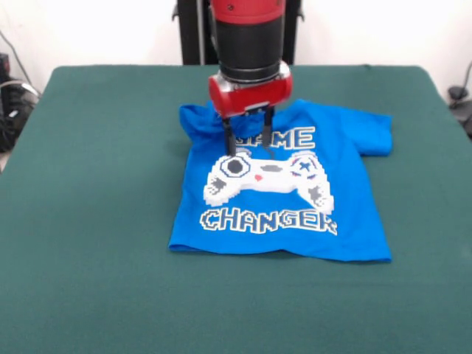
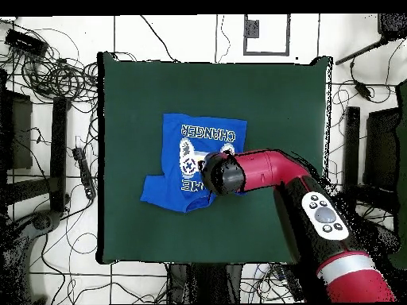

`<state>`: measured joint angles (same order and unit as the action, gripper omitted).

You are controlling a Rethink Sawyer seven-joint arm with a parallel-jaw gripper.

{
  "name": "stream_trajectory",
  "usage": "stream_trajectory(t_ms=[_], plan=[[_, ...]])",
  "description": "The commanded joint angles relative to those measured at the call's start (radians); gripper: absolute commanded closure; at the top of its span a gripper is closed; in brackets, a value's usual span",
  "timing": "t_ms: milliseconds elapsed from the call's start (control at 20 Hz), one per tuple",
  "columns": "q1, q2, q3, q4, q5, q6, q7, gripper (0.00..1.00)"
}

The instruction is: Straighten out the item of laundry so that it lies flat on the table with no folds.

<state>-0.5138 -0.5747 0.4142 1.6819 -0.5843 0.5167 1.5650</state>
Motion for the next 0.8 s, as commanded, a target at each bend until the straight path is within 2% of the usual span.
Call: stream_trajectory(t_ms=[50, 450, 800], plan=[[0.042, 0.109, -0.092, 0.012, 0.039, -0.098, 0.247, 0.00], [0.021, 0.131, -0.101, 0.018, 0.032, -0.117, 0.158, 0.00], [0.029, 0.094, -0.134, 0.131, 0.028, -0.186, 0.194, 0.00]])
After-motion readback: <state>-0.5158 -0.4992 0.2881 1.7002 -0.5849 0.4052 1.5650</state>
